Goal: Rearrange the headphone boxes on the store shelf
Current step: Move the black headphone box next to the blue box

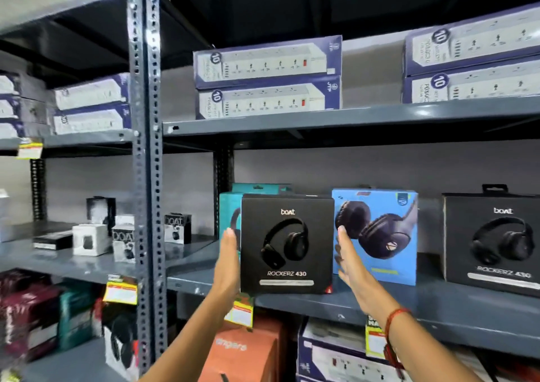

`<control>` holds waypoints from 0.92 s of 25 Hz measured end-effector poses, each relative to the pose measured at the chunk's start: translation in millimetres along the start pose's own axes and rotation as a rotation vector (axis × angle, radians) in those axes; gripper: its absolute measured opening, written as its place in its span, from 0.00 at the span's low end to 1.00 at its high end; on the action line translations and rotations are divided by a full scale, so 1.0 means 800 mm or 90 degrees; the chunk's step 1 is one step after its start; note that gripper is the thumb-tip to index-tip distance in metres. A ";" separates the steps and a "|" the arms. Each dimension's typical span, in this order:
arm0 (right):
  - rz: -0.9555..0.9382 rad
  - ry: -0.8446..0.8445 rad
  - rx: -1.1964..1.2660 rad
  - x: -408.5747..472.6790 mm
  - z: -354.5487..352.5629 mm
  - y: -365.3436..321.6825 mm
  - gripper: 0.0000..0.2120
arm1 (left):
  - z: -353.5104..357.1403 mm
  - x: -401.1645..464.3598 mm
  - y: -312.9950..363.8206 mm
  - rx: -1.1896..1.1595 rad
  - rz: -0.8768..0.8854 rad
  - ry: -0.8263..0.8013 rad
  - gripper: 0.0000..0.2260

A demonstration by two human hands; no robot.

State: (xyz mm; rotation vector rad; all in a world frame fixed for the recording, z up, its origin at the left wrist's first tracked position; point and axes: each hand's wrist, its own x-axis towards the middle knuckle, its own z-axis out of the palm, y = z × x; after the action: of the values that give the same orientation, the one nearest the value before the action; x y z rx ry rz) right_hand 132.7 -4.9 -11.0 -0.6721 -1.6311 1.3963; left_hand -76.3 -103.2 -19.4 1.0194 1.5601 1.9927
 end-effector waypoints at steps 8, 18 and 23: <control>0.083 0.090 -0.102 -0.028 0.009 -0.032 0.45 | -0.002 -0.025 0.040 0.008 -0.097 -0.065 0.42; -0.068 0.220 -0.177 -0.102 -0.043 -0.153 0.44 | 0.016 -0.063 0.152 0.101 0.045 -0.047 0.56; -0.075 0.264 -0.220 -0.125 -0.057 -0.155 0.42 | 0.042 -0.074 0.139 0.061 0.028 -0.073 0.56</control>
State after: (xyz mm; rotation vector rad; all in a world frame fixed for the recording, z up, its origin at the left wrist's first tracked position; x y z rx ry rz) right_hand 236.6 -94.3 82.2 -0.9747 -1.5531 0.8260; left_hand 0.4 -154.9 72.1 1.1927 1.5966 1.8675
